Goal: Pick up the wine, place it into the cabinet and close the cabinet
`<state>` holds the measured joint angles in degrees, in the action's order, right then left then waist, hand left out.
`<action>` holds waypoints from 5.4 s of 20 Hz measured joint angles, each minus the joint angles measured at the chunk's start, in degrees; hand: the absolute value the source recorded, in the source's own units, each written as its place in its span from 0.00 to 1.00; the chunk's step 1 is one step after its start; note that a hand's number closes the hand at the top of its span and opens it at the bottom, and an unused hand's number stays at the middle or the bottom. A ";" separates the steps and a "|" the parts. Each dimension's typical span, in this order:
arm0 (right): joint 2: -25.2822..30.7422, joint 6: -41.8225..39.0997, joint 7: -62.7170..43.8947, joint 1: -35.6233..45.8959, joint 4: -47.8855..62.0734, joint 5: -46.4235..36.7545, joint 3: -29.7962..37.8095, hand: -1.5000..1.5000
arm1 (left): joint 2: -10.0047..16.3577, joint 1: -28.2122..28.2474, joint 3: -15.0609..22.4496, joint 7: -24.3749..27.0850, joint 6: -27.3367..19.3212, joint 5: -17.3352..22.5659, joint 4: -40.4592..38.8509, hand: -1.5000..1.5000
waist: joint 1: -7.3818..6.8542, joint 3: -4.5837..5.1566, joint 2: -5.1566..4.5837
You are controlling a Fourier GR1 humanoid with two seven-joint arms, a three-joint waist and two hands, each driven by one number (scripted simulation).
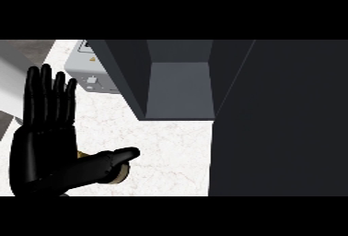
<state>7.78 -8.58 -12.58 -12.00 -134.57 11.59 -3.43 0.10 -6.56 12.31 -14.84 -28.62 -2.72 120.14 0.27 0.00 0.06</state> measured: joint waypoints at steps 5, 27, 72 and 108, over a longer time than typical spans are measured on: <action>-1.01 0.52 -3.09 1.37 -1.66 -0.48 -0.38 0.00 | 0.10 -0.77 1.92 -0.47 -2.18 -0.80 -0.61 0.00 | -0.09 -0.01 -0.01; -2.48 -0.78 -8.31 4.00 -2.90 -0.29 1.40 0.00 | 0.80 10.00 8.09 -1.93 -6.55 -7.71 5.24 0.00 | -0.23 0.00 0.01; -5.75 -1.31 -10.52 5.50 -3.87 -4.15 -1.36 0.00 | 2.03 27.35 -11.67 36.17 17.36 16.01 -27.36 0.00 | -0.30 0.01 -0.03; -5.93 -2.46 -10.73 5.39 -4.09 -4.32 -0.01 0.00 | 1.20 8.80 -18.81 58.87 31.34 24.29 -69.50 1.00 | -0.17 0.00 -0.05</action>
<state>1.85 -11.04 -23.31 -6.61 -138.66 7.27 -3.44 1.30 2.24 -6.49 44.02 2.72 21.57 50.64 0.09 0.00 0.01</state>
